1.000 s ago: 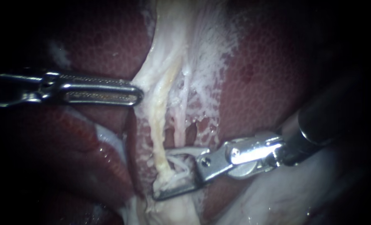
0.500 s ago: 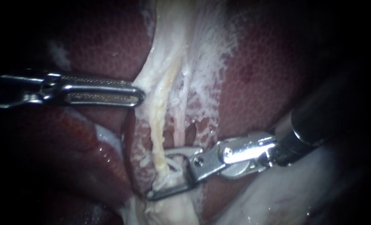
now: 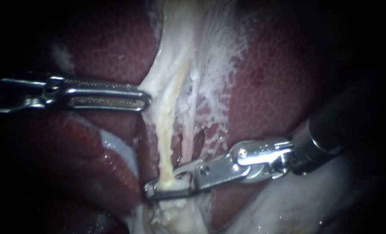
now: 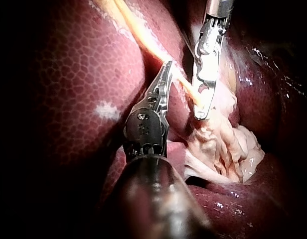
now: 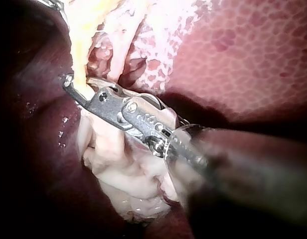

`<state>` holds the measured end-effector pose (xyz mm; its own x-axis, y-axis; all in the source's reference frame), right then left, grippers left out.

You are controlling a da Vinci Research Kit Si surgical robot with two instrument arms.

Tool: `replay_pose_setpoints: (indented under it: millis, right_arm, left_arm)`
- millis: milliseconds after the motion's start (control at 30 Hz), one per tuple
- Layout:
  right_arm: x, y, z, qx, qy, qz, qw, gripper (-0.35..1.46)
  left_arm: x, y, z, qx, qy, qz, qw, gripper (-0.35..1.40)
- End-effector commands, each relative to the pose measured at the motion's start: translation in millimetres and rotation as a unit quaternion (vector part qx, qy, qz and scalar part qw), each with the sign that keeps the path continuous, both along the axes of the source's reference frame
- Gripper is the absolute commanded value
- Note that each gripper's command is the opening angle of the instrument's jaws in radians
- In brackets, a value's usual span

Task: Clipping first clip left tube

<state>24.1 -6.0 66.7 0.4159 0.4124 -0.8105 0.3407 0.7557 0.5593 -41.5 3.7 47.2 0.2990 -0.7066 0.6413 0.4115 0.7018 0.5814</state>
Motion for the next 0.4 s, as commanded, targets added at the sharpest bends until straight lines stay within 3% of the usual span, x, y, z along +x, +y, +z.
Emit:
replay_pose_setpoints:
  millis: [33,400]
  right_arm:
    - [-0.1,0.0,0.0,-0.001,-0.001,-0.001,1.0000,-0.35]
    - [-0.1,0.0,0.1,0.002,-0.003,0.000,1.0000,-0.35]
  left_arm:
    - [0.0,0.0,0.0,0.000,0.000,0.000,1.0000,-0.35]
    - [-0.1,0.0,0.1,0.000,0.000,0.000,1.0000,-0.35]
